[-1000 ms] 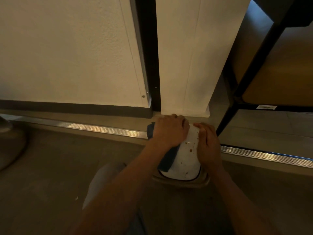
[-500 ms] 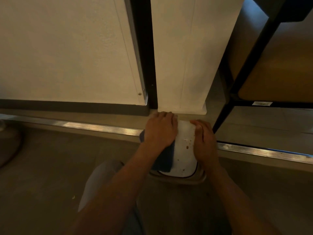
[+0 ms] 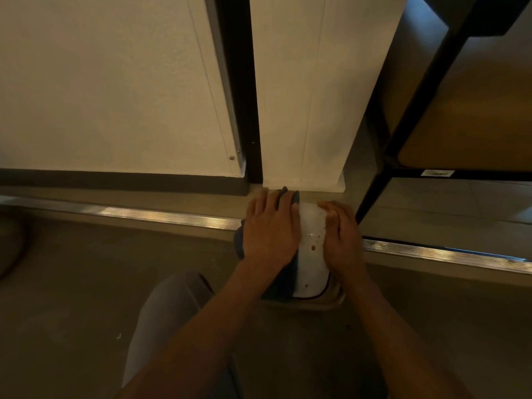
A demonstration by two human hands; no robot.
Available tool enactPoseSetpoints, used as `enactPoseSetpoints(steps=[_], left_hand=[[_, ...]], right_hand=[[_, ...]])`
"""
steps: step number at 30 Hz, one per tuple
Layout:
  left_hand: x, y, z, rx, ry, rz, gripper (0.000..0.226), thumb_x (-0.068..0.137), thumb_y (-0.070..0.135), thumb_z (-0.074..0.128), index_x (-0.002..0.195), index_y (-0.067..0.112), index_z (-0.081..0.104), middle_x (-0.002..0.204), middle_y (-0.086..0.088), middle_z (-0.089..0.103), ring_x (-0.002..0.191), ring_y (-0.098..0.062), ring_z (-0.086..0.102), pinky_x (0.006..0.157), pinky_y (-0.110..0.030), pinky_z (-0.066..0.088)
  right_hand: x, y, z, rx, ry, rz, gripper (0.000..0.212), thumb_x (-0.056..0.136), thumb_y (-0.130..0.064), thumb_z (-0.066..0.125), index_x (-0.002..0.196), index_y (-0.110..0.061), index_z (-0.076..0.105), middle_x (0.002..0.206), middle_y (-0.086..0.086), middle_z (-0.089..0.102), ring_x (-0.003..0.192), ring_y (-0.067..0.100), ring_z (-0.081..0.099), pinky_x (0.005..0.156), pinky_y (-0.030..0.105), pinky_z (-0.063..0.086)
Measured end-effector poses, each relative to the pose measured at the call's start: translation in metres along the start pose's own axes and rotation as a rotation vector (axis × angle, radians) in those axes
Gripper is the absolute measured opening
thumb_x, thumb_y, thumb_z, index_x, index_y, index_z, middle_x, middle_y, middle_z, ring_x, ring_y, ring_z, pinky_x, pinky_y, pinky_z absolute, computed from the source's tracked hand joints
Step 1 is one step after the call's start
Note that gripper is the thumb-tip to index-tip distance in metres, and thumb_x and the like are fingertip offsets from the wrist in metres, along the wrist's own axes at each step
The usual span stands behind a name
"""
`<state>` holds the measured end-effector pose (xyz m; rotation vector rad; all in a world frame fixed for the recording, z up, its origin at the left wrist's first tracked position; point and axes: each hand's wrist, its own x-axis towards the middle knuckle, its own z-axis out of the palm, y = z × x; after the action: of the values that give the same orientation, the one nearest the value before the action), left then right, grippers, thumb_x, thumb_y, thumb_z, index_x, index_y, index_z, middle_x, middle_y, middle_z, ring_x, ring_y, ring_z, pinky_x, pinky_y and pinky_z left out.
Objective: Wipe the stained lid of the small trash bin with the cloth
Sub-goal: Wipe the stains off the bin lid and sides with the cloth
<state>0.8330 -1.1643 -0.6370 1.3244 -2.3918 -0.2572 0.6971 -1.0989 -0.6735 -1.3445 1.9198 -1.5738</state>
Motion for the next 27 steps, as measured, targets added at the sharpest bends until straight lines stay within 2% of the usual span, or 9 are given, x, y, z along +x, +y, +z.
enactPoseSetpoints(steps=[5, 7, 10, 13, 15, 20, 22, 25, 27], left_hand=[[-0.074, -0.012, 0.007, 0.071, 0.006, 0.206, 0.054, 0.108, 0.04, 0.03, 0.157, 0.019, 0.027, 0.165, -0.007, 0.023, 0.153, -0.032, 0.011, 0.12, -0.055, 0.021], [-0.089, -0.029, 0.002, 0.071, 0.043, 0.254, 0.053, 0.103, 0.037, 0.042, 0.154, 0.023, 0.033, 0.16, -0.007, 0.029, 0.149, -0.036, 0.02, 0.114, -0.056, 0.032], [-0.082, -0.034, -0.008, 0.035, 0.15, 0.229, 0.051, 0.093, 0.027, 0.058, 0.143, 0.024, 0.048, 0.141, -0.01, 0.047, 0.124, -0.037, 0.045, 0.097, -0.052, 0.045], [-0.07, -0.023, -0.012, -0.019, 0.172, 0.199, 0.048, 0.089, 0.013, 0.069, 0.136, 0.02, 0.059, 0.131, -0.012, 0.057, 0.111, -0.034, 0.053, 0.091, -0.047, 0.048], [-0.077, -0.02, -0.01, -0.042, 0.151, 0.25, 0.047, 0.087, 0.01, 0.072, 0.133, 0.02, 0.063, 0.128, -0.012, 0.059, 0.107, -0.032, 0.055, 0.09, -0.043, 0.048], [-0.108, -0.035, -0.012, -0.018, 0.056, 0.404, 0.045, 0.081, 0.014, 0.072, 0.126, 0.021, 0.068, 0.131, -0.006, 0.05, 0.106, -0.031, 0.052, 0.086, -0.044, 0.052], [-0.097, -0.036, -0.017, -0.02, 0.101, 0.357, 0.045, 0.081, 0.009, 0.072, 0.125, 0.02, 0.069, 0.127, -0.01, 0.058, 0.102, -0.031, 0.053, 0.084, -0.044, 0.052], [-0.078, -0.019, -0.017, -0.022, 0.11, 0.263, 0.037, 0.092, 0.018, 0.057, 0.128, 0.02, 0.067, 0.128, -0.014, 0.059, 0.107, -0.034, 0.055, 0.091, -0.044, 0.051], [-0.083, -0.008, -0.012, -0.032, 0.08, 0.28, 0.038, 0.092, 0.021, 0.056, 0.13, 0.021, 0.066, 0.128, -0.014, 0.059, 0.109, -0.036, 0.055, 0.091, -0.045, 0.051]], right_hand=[[0.001, 0.0, 0.002, -0.009, 0.014, 0.003, 0.033, 0.104, -0.025, 0.031, 0.119, -0.017, 0.059, 0.119, -0.004, 0.054, 0.114, 0.011, 0.053, 0.104, 0.021, 0.038], [0.002, 0.0, 0.003, -0.017, 0.019, 0.009, 0.036, 0.104, -0.026, 0.03, 0.12, -0.013, 0.06, 0.118, -0.005, 0.054, 0.113, 0.013, 0.054, 0.102, 0.022, 0.04], [0.003, 0.0, 0.002, -0.017, 0.019, 0.007, 0.038, 0.104, -0.027, 0.03, 0.121, -0.011, 0.06, 0.117, -0.005, 0.054, 0.111, 0.014, 0.054, 0.1, 0.021, 0.04], [0.003, 0.0, 0.002, -0.006, 0.017, 0.005, 0.036, 0.105, -0.026, 0.031, 0.12, -0.011, 0.06, 0.116, -0.003, 0.054, 0.111, 0.016, 0.055, 0.1, 0.024, 0.042], [0.002, -0.001, 0.001, -0.004, 0.017, 0.007, 0.035, 0.105, -0.024, 0.032, 0.12, -0.011, 0.06, 0.116, -0.003, 0.054, 0.111, 0.015, 0.055, 0.099, 0.024, 0.042], [0.002, -0.001, 0.002, -0.016, 0.025, 0.021, 0.033, 0.105, -0.023, 0.033, 0.12, -0.011, 0.06, 0.116, -0.006, 0.053, 0.109, 0.011, 0.053, 0.097, 0.012, 0.038], [0.003, -0.001, 0.002, -0.024, 0.027, 0.025, 0.033, 0.106, -0.022, 0.033, 0.12, -0.011, 0.06, 0.116, -0.005, 0.053, 0.108, 0.008, 0.053, 0.095, 0.01, 0.038], [0.003, 0.0, 0.001, -0.025, 0.021, 0.021, 0.033, 0.105, -0.021, 0.033, 0.119, -0.009, 0.061, 0.115, -0.003, 0.054, 0.106, 0.007, 0.052, 0.093, 0.007, 0.037], [0.001, 0.0, 0.001, -0.029, 0.018, 0.017, 0.035, 0.105, -0.023, 0.032, 0.119, -0.008, 0.061, 0.116, -0.001, 0.054, 0.107, 0.007, 0.052, 0.093, 0.007, 0.036]])
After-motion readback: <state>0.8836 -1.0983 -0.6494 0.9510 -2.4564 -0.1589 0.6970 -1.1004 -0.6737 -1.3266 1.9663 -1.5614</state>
